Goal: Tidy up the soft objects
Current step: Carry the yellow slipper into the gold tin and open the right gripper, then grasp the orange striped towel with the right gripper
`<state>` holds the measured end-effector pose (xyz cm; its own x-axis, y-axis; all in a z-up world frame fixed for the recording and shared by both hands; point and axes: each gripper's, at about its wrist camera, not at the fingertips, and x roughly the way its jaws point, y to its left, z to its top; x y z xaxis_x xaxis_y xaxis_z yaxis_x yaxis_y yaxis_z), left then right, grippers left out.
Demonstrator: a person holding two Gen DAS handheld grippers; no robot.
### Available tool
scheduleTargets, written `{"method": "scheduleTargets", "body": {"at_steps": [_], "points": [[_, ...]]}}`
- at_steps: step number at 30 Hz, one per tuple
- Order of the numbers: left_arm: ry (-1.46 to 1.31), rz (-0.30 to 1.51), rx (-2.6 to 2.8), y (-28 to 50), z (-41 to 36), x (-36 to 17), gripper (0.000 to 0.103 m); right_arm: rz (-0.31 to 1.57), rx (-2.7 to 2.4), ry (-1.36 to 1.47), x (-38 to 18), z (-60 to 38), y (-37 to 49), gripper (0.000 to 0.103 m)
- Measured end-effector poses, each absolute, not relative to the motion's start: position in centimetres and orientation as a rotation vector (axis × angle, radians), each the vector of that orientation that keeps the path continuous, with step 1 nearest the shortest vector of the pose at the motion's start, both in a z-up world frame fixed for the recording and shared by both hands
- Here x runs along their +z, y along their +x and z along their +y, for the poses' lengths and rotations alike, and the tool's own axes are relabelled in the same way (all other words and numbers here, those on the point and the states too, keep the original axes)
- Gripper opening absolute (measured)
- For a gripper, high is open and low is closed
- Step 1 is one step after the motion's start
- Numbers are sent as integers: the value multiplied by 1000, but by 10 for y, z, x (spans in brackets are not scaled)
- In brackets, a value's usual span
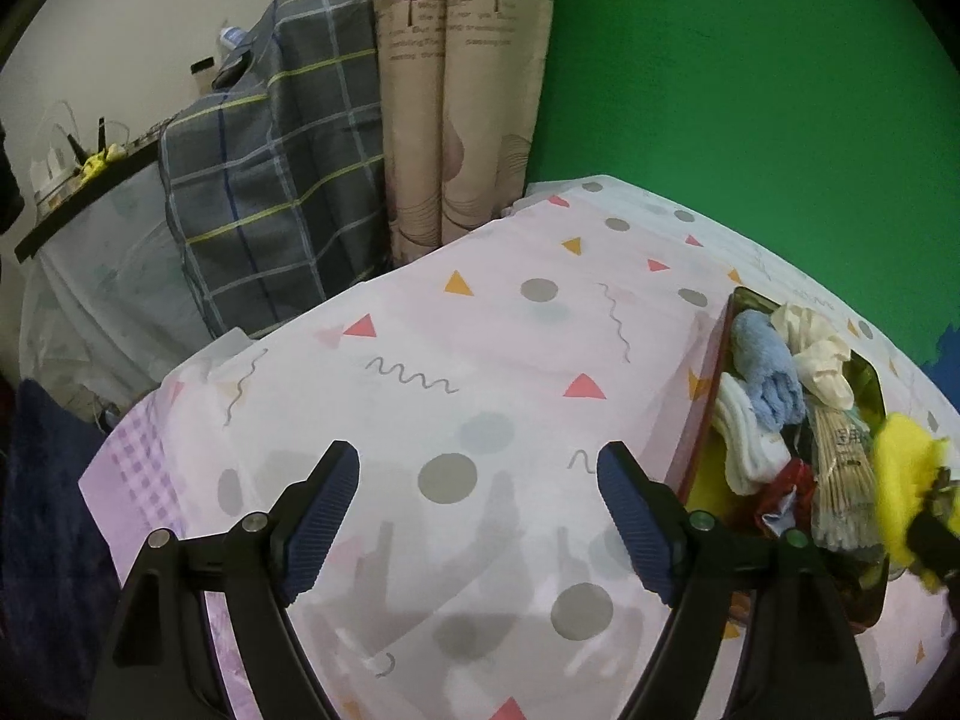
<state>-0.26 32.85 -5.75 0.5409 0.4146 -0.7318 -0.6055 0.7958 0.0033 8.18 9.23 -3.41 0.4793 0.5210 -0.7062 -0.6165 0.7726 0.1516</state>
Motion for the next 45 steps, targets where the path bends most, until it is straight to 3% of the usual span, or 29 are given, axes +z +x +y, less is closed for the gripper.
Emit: {"method": "scheduleTargets", "body": {"at_steps": [16,23,26,45], "points": [[-328,815,613,-2,341,-64,79,887,748,-190,-73,156,102,36],[-323,819,606,-2,338,-65,79,886,746,-170,-71,152,104,51],[-315,816,604,-1,336,-65,79,875,736,-173,-67,149,102,51],[-244,811,594,3,318,-65,79,802,598,-70,-31,23,106,57]]}}
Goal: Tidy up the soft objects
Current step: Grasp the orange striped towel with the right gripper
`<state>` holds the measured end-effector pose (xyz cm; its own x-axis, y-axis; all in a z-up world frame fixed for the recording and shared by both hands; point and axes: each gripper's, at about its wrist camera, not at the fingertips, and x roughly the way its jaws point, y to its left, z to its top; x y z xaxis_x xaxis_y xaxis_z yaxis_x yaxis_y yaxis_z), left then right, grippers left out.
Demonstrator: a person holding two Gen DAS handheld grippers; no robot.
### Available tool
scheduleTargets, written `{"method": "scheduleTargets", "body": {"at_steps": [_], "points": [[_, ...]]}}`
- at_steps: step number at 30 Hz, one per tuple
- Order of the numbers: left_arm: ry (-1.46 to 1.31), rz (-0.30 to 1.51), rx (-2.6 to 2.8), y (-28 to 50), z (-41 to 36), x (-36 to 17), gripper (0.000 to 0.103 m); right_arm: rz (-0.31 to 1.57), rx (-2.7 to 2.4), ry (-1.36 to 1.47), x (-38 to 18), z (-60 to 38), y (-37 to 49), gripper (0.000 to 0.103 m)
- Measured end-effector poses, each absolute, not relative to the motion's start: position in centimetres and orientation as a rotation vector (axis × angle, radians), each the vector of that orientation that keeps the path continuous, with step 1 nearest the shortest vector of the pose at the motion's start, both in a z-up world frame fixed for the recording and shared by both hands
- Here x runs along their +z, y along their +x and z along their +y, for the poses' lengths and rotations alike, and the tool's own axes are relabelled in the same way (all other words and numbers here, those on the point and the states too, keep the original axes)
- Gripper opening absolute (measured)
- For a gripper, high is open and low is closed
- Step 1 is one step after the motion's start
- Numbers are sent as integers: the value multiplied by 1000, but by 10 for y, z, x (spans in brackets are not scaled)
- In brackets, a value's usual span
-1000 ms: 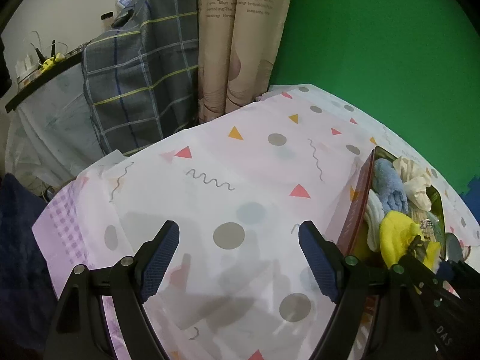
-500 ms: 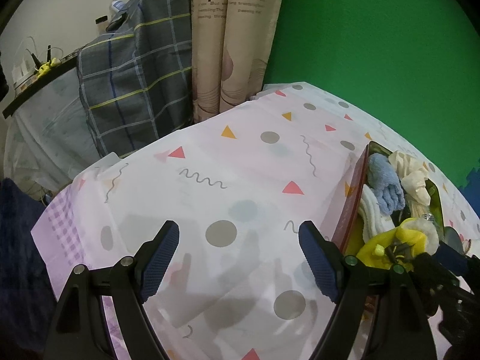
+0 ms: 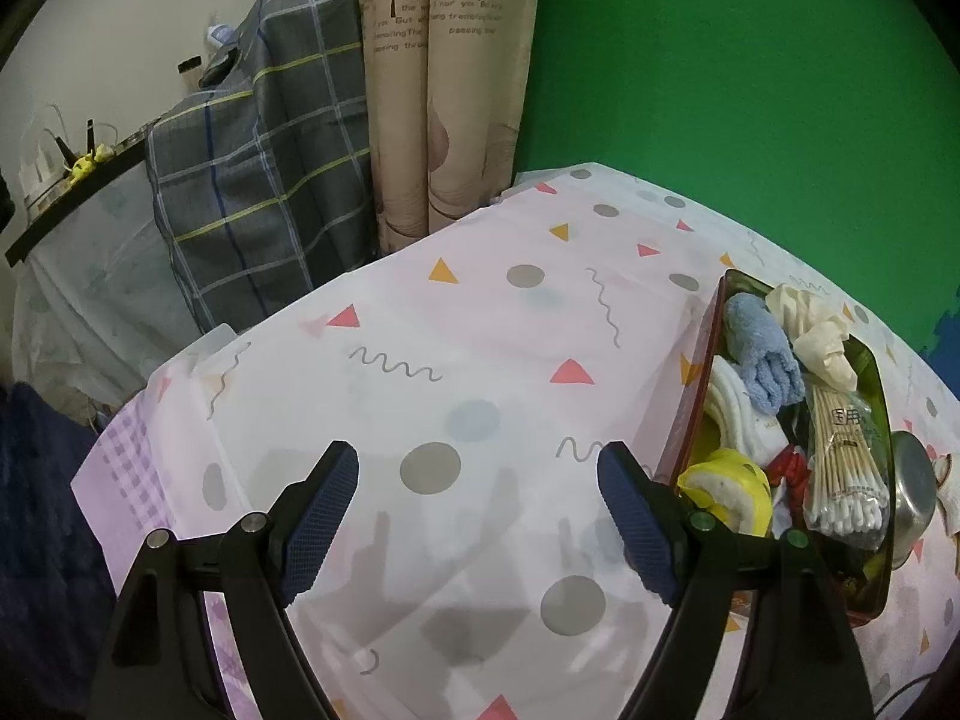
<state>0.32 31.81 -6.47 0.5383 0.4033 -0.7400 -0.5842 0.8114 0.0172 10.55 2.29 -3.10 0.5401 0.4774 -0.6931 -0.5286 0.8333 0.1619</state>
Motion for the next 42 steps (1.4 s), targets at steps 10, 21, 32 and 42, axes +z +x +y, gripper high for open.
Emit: {"method": "scheduleTargets", "body": {"at_steps": [10,21,32,42], "points": [[-222,816,540,8,307,-63,79,840,248,-69,-53,-129,144,58],[-185,823,466,13,284,-53,80,881,135,-88,-94,-192,166,58],[-99,821,291,40,221,-29,81,889,143,-117,-126,-198,198,65],[-45,812,92,91,130,-16,82,860,181,-102,-133,-204,192,54]]}}
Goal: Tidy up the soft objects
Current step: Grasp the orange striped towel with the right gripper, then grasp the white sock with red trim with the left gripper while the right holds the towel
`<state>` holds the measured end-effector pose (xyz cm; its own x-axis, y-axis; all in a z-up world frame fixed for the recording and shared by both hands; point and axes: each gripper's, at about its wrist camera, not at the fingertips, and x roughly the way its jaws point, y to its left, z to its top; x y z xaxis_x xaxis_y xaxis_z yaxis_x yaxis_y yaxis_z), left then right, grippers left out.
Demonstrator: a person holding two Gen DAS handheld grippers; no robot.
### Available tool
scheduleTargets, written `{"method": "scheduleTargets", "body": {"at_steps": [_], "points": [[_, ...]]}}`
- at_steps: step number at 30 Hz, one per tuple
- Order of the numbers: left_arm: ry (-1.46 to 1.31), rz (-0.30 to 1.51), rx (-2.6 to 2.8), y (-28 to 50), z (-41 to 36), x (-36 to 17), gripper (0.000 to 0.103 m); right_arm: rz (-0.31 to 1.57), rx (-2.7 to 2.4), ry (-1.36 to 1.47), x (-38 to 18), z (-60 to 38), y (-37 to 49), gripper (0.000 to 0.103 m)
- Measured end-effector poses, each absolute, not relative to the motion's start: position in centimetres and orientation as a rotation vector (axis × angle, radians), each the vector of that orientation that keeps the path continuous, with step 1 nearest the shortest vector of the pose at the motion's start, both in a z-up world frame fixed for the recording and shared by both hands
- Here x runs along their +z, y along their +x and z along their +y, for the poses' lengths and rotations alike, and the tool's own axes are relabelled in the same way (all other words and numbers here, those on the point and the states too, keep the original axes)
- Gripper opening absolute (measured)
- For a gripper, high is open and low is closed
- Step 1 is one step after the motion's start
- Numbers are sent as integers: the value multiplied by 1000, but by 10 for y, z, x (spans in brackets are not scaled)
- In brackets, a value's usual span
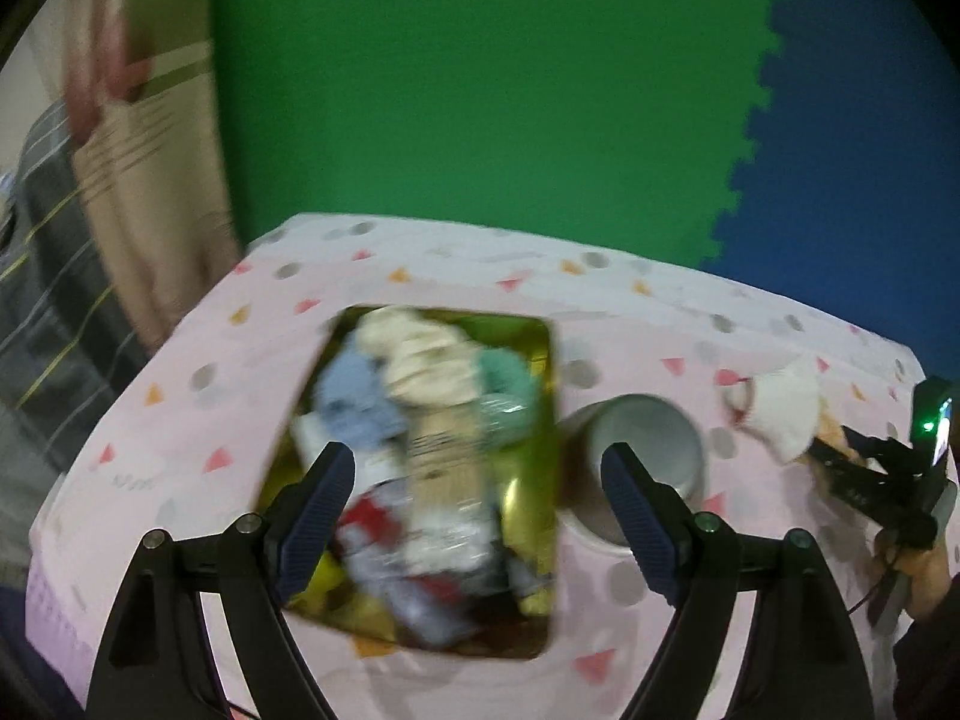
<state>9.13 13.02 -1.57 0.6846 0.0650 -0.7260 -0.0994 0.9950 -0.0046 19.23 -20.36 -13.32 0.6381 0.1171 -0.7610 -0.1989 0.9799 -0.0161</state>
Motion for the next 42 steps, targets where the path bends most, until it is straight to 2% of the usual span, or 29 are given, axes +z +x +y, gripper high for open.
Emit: {"method": "scheduleTargets", "body": {"at_steps": [3,9,15,26,42], "points": [[-6,817,38,104,100,-19,82,860,176,-90,-132,-208,186,44],[25,861,-97,125,37,-37,82,865,147,-88,-130,-221,166,39],[68,876,-156,133,-7,-51,82,866,77,-115,-128,-244,136,38],[121,902,-210,150,-54,-69,82,868,-109,-2,-127,-321,86,38],[138,961,-264,205,-101,-99,82,867,-103,-3,-130,-321,87,41]]}}
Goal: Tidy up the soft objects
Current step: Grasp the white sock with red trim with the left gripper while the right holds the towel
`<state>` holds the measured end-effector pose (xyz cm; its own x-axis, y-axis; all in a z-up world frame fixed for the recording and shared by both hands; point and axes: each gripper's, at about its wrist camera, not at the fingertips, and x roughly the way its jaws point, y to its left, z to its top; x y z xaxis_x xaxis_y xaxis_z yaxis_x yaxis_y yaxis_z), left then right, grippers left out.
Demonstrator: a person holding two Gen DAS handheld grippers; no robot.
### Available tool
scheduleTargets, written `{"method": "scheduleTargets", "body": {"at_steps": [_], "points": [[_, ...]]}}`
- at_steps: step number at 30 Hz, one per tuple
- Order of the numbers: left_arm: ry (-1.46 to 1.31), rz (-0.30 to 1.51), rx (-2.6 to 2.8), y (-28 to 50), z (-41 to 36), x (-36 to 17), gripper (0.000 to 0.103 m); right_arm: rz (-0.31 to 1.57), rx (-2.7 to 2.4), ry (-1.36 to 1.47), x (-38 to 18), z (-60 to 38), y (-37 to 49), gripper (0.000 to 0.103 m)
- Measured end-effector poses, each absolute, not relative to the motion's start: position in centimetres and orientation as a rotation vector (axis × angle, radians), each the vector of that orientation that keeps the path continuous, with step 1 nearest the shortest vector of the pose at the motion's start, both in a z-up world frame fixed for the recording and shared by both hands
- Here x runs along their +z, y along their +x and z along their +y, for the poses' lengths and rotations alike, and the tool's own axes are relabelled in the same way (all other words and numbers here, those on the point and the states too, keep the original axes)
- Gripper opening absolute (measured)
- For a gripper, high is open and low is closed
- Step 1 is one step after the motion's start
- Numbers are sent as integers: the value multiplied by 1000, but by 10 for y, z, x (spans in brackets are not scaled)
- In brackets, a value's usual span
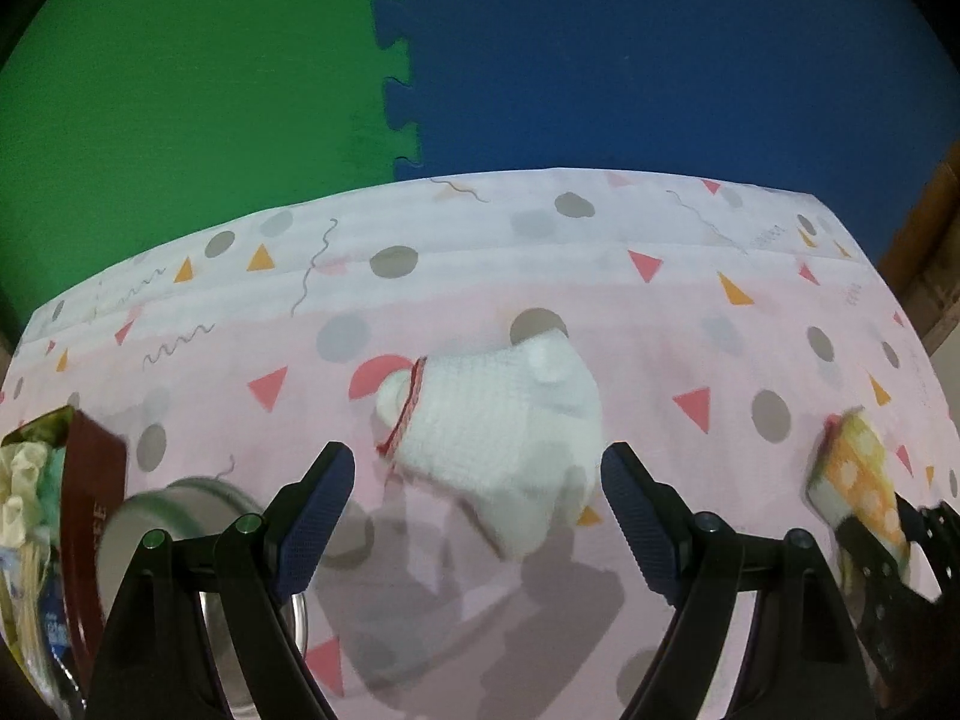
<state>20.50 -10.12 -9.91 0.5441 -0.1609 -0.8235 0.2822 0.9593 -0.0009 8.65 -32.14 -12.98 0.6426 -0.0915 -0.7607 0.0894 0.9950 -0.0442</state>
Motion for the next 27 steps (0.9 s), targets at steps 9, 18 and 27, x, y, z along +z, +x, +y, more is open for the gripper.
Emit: {"method": "scheduleTargets", "body": {"at_steps": [9,18,27], "points": [[90,1040,-241,228,-100,-129,91,868,-97,8,-130,-322,86,41],[-3,1064,-294,224,-94,-124,33,869,-96,13,-131,-322,86,41],[51,1031,-302,197,-100,-101,21,869,-96,11,-131,-322,86,41]]}}
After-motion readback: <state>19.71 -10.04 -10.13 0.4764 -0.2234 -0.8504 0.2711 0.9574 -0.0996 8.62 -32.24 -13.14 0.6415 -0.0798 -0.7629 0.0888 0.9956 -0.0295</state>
